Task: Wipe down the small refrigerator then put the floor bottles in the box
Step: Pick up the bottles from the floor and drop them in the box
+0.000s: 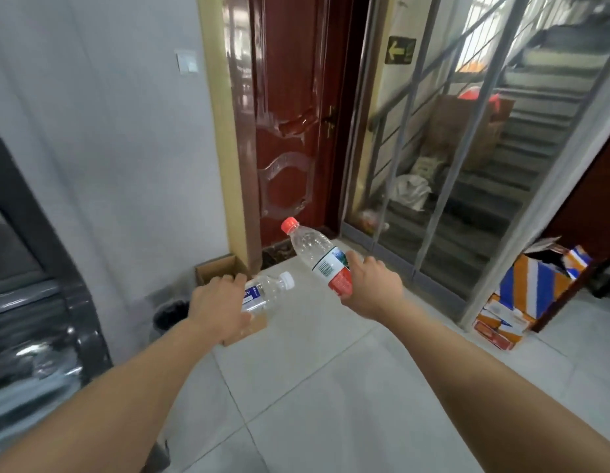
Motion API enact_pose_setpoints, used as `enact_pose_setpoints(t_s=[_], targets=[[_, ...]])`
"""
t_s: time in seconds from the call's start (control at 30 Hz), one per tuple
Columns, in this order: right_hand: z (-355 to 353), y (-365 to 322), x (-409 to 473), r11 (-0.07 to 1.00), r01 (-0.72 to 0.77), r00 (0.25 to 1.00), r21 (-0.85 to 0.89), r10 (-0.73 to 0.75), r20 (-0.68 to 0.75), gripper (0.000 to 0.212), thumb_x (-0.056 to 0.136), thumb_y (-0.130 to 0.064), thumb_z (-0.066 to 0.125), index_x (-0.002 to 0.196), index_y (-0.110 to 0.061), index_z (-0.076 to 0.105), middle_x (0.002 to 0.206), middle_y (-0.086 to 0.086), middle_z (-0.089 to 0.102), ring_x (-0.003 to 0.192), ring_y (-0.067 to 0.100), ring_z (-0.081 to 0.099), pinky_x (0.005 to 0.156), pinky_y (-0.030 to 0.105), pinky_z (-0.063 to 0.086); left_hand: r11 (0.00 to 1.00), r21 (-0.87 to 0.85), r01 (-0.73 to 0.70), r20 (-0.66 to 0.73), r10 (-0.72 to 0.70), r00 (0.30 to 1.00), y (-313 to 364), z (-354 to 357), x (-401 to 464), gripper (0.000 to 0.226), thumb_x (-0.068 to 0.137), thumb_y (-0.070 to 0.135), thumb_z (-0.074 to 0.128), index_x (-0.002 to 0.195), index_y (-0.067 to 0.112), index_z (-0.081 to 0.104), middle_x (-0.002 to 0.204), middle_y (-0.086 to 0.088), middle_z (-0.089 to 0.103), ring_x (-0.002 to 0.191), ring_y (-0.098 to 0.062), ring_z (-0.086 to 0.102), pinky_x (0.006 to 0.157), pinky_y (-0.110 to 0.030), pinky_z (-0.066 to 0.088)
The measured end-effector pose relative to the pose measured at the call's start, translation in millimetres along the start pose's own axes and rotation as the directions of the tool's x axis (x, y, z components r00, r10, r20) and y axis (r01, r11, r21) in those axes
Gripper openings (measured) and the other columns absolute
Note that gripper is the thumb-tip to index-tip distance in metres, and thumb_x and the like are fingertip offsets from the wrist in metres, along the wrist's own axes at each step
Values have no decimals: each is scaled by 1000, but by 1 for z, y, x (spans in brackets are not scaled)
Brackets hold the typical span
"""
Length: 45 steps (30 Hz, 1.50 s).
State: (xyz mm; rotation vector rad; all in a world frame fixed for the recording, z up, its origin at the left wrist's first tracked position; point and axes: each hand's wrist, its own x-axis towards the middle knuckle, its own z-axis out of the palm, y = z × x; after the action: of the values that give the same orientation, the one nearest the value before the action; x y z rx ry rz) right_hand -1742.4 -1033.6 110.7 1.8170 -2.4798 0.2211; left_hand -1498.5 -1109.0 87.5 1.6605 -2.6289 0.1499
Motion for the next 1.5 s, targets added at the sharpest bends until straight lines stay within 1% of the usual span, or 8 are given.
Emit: enact_pose_setpoints(t_s=[0.2,0.47,0.63,0.87,0.97,1.13,1.33,1.5], targets=[[13,24,134,986,164,985,-4,-164,45,74,75,-39,69,135,-23,31,120,9,53,110,28,52,75,37,46,986,17,168,15,-168,986,11,1,89,50,77,48,64,114,22,42,116,0,58,105,-21,56,73,-33,40],[59,-3,285,930,368,926,22,-369,81,74,75,-41,70,134,-21,30,120,11,51,112,29,51,83,38,46,944,85,320,34,-324,946,-21,27,204,57,77,52,63,119,20,41,114,-1,58,102,-21,55,73,-34,42],[80,-14,381,905,424,897,21,-423,127,73,76,-40,70,134,-20,30,121,12,51,112,30,51,86,39,47,919,47,393,56,-395,917,-42,49,293,56,77,52,62,118,20,41,112,0,58,100,-19,55,70,-33,42],[99,-22,500,891,452,878,46,-454,153,71,75,-42,70,131,-20,32,118,10,52,110,29,52,83,39,47,908,79,412,98,-418,903,-57,57,394,52,80,49,61,119,21,40,112,0,57,99,-18,55,67,-30,37],[110,-28,550,866,497,851,56,-499,163,72,76,-44,69,133,-20,31,119,11,51,111,29,51,85,40,46,885,98,454,107,-463,880,-63,62,431,52,80,50,60,117,20,40,112,0,57,100,-19,55,68,-31,38],[131,-38,637,793,604,771,78,-606,196,73,75,-42,69,133,-19,31,120,12,50,111,30,51,85,39,46,811,119,572,118,-584,803,-64,79,492,51,80,51,60,116,20,41,110,-1,57,99,-20,55,71,-31,41],[153,-42,736,651,748,621,132,-756,209,65,80,-44,63,132,-19,32,119,13,52,110,31,52,84,37,45,659,132,740,140,-752,644,-45,102,551,53,79,55,60,115,21,41,109,0,58,98,-20,56,66,-31,38],[179,-58,787,547,824,500,150,-826,261,62,81,-43,63,131,-19,33,118,13,52,109,31,53,83,36,45,562,122,818,209,-820,533,-34,123,578,56,77,56,61,116,21,43,114,-1,59,102,-23,58,71,-34,44]])
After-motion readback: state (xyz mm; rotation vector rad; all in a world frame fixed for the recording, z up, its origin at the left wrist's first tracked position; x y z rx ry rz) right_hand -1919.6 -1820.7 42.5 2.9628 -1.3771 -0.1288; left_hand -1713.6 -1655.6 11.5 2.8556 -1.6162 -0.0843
